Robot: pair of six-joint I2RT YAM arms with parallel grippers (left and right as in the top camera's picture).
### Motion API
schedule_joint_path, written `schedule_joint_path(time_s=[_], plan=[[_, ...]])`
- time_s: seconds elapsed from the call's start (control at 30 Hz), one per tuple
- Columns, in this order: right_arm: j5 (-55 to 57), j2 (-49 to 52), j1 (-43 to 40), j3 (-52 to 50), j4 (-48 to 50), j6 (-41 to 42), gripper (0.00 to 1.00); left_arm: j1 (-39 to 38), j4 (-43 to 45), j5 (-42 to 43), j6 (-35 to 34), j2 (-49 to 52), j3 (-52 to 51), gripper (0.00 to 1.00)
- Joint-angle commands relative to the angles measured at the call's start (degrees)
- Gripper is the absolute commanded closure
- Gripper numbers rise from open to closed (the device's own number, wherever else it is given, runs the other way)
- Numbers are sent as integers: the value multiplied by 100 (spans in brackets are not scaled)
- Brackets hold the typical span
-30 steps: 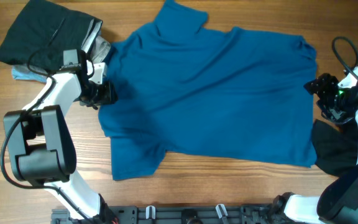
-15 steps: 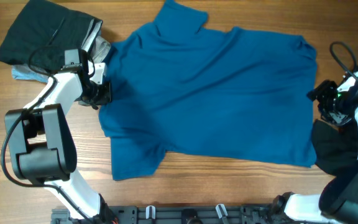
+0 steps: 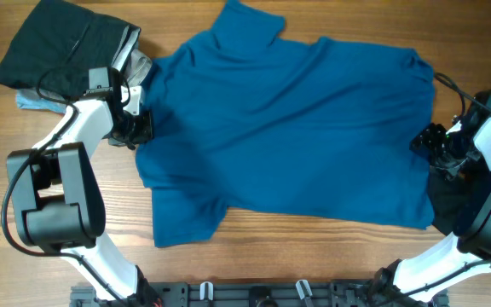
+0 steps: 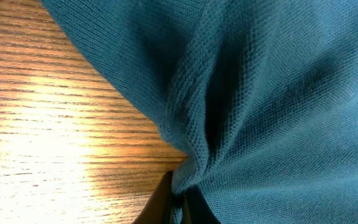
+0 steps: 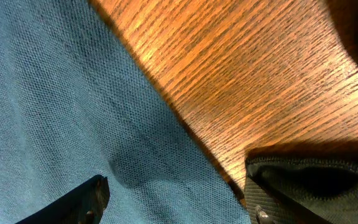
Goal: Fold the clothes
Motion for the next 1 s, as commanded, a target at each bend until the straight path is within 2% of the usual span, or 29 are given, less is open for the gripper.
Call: schedule_joint_path(time_s=[0.0, 0.03, 0.07, 0.13, 0.3, 0.37, 0.47, 0.57, 0.73, 0.8, 0.97], plan=[[-284, 457, 59, -98, 310, -415, 32, -9, -52, -140, -87, 166, -26, 96], [-391, 455, 74, -98, 306, -470, 36, -9, -52, -140, -87, 166, -26, 96], [-402, 455, 92, -98, 269, -505, 44, -9, -52, -140, -87, 166, -26, 96], [-352, 457, 122, -98, 197, -540, 50, -9, -50, -140, -87, 166, -26, 96], [-264, 455, 131, -98, -61, -540, 50, -9, -50, -140, -87, 166, -26, 96], [136, 455, 131, -98, -240, -391, 45, -9, -50, -140, -87, 166, -26, 96], [872, 455, 131, -98, -610, 74, 46, -9, -52, -140, -87, 166, -26, 96], [752, 455, 131, -98, -636, 20, 48, -9, -50, -140, -87, 166, -26, 96], [197, 455, 142, -96, -400, -286, 71, -9, -52, -131, -87, 166, -26, 96], [-50, 455, 136, -46, -184, -291, 96, -9, -50, -101, -87, 155, -24, 96], [-782, 275, 136, 352, -363, -824, 96, -7, -162, 28, -177, -85, 109, 96]])
